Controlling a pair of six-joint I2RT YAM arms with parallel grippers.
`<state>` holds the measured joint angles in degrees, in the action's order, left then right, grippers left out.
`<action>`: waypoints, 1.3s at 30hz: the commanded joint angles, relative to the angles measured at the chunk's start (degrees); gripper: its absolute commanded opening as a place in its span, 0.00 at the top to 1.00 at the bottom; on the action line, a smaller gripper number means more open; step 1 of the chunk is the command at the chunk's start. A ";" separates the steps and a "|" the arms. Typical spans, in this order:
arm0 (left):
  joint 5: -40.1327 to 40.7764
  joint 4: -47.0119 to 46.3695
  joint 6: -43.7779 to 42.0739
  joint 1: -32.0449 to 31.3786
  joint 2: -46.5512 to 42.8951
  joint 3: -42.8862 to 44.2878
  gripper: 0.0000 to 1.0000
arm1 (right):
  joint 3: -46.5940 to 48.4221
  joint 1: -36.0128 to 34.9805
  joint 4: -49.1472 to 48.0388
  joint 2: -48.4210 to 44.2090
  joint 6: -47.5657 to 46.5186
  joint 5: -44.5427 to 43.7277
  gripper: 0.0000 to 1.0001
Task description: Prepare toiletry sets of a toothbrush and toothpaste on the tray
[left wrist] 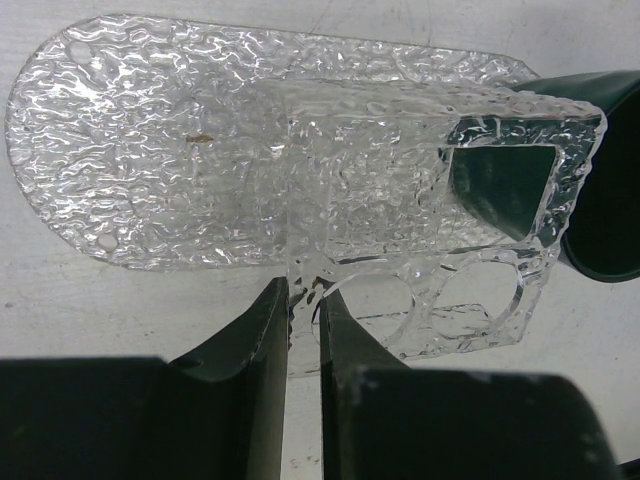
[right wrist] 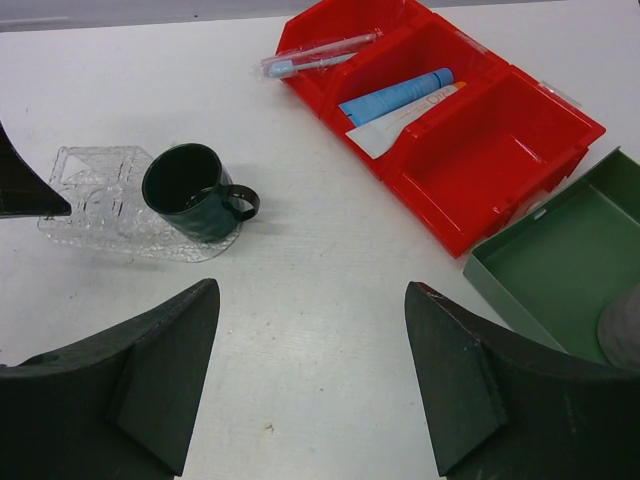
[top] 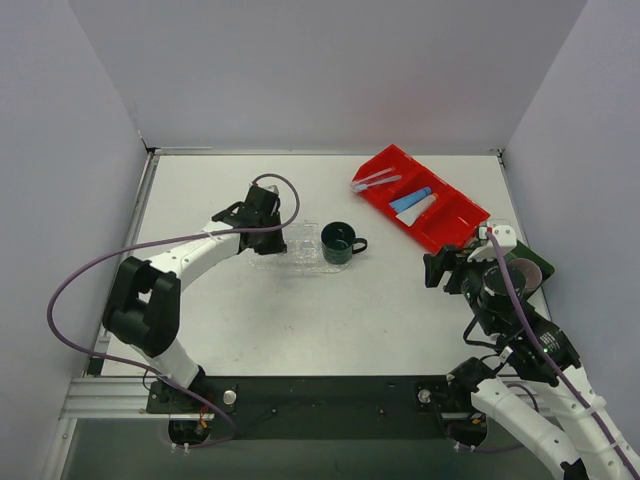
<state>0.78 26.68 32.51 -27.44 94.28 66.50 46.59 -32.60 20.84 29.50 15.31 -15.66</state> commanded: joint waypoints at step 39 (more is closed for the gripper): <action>-0.25 1.53 -0.78 -0.60 2.75 5.57 1.00 | -1.06 0.34 -1.86 2.76 -1.25 -2.09 0.30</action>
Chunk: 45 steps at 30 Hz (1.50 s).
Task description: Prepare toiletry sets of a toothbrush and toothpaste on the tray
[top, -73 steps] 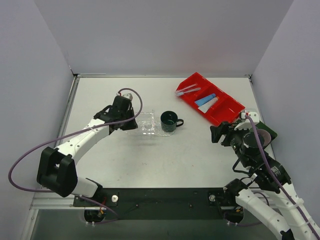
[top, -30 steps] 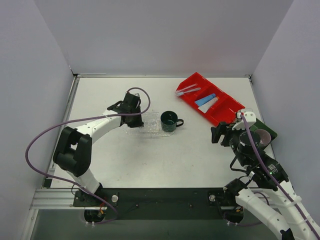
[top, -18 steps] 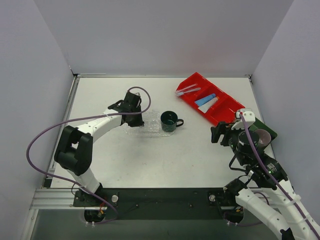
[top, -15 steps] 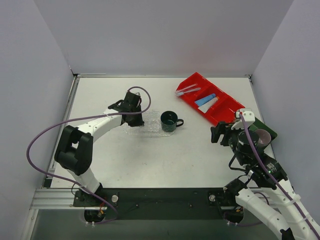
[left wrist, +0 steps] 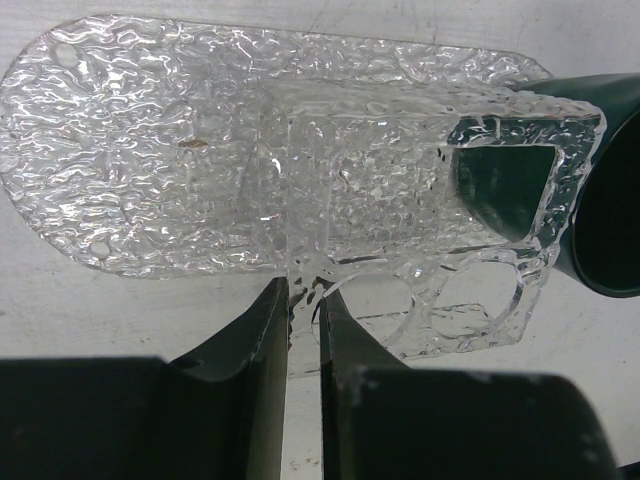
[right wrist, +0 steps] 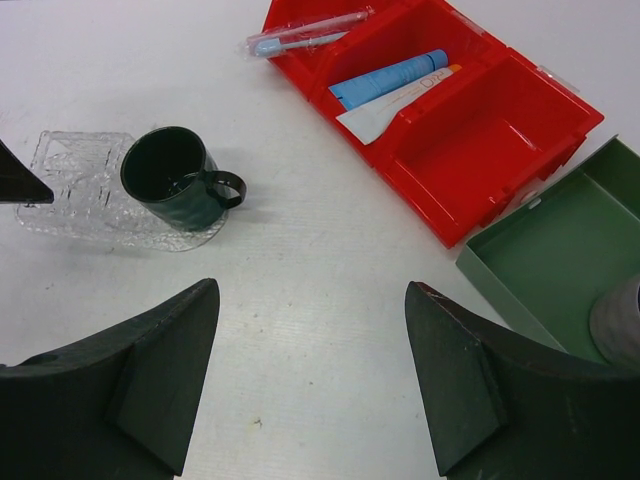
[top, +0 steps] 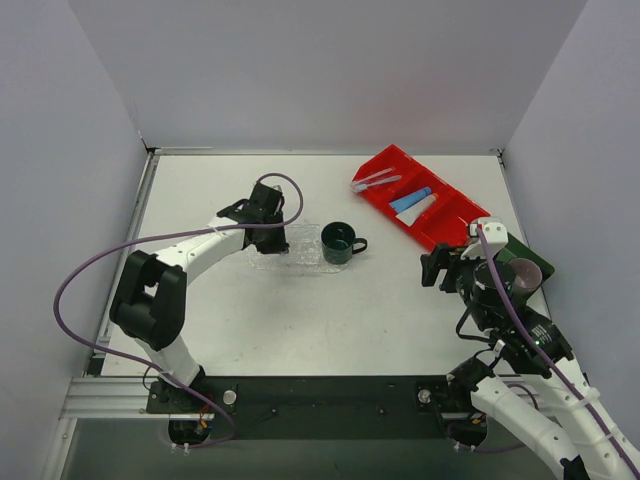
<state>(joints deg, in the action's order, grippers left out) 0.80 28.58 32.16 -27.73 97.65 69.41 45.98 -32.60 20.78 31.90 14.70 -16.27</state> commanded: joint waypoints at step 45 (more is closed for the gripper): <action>1.05 2.62 -0.52 -0.49 1.14 4.95 0.66 | -0.89 0.34 -1.70 -0.79 -0.72 -1.39 0.30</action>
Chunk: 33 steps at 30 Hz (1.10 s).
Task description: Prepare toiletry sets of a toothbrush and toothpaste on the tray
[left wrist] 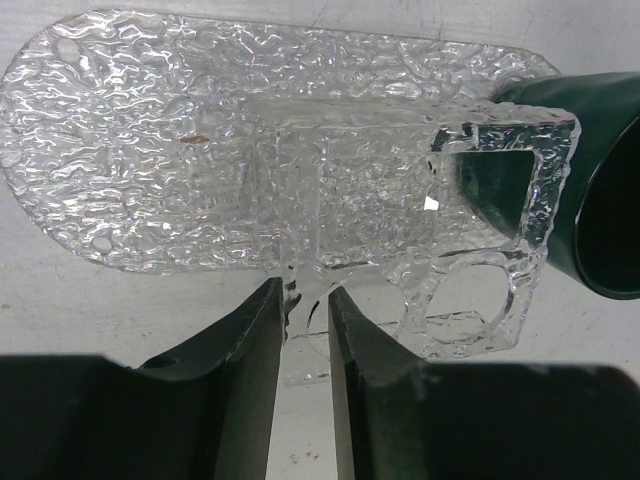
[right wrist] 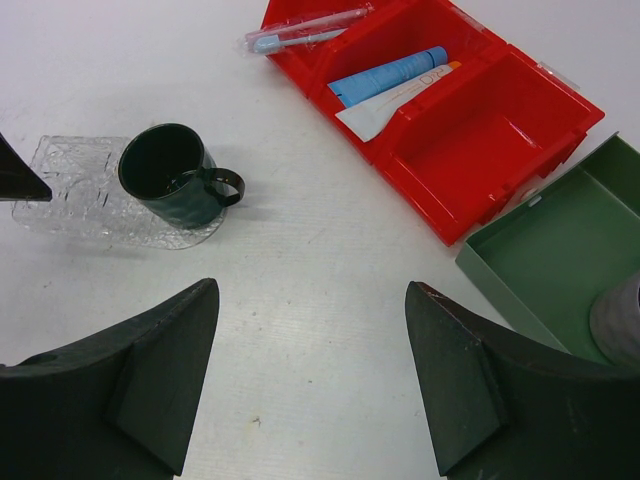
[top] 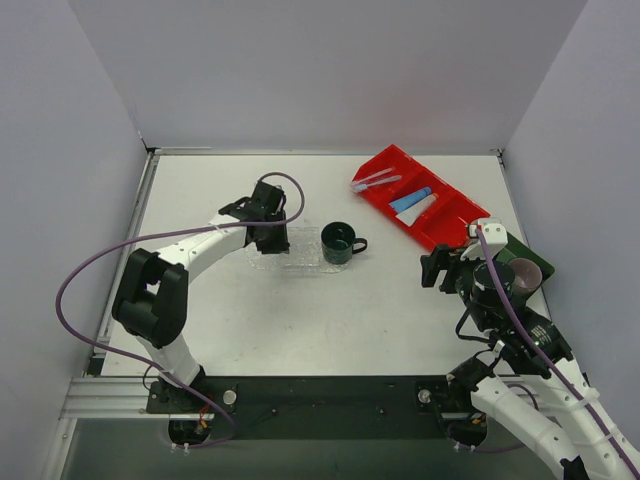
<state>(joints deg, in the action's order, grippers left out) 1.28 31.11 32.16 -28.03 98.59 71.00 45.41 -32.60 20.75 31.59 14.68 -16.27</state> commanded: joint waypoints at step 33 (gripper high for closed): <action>-0.22 -0.97 -21.33 0.08 -13.85 4.49 0.37 | 3.63 0.43 1.83 -2.06 -1.93 2.13 0.26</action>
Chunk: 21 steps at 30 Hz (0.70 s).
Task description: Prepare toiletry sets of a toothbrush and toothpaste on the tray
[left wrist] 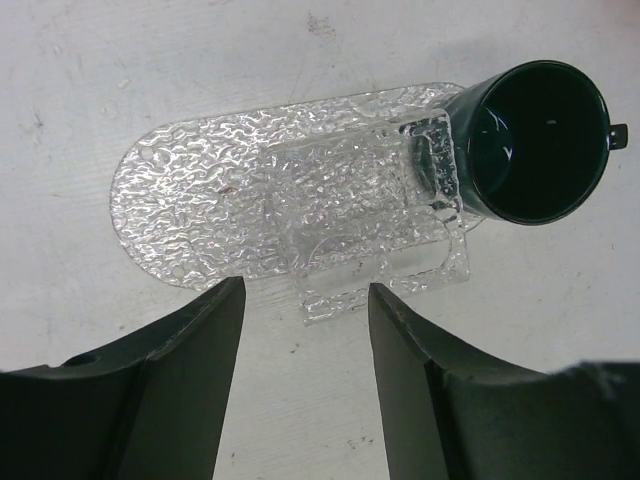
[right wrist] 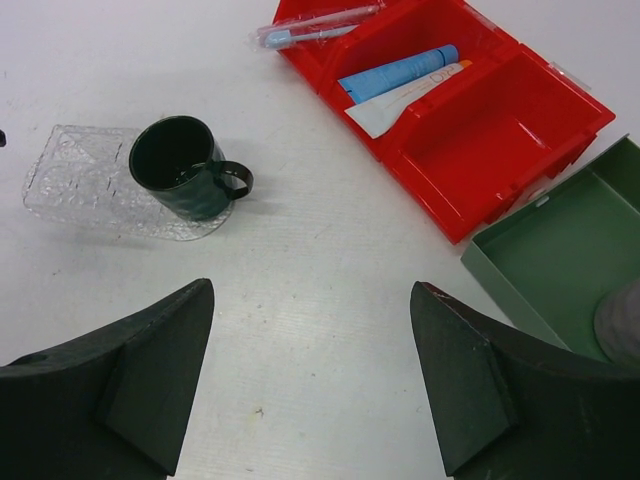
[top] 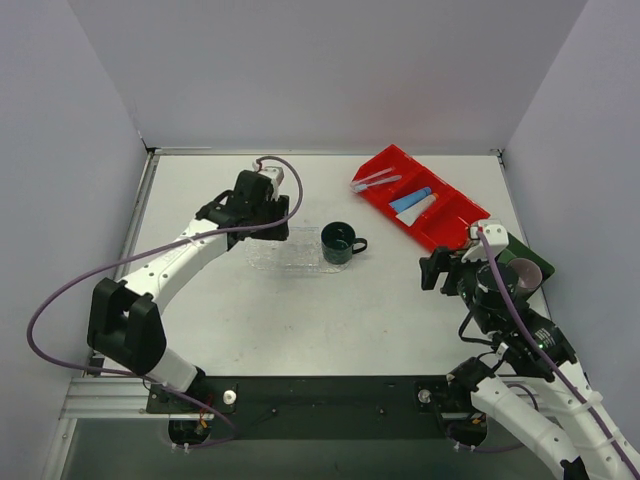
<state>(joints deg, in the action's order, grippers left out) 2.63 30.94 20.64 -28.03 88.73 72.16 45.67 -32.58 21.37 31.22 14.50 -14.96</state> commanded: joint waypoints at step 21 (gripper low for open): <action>-0.72 -18.71 -14.67 10.80 -26.84 -13.00 0.20 | 5.04 36.51 7.11 17.54 -0.53 16.87 0.34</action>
<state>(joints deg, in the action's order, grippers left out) -4.38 18.11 7.94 -17.47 65.98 59.86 50.98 -4.21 28.10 45.45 12.56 -4.99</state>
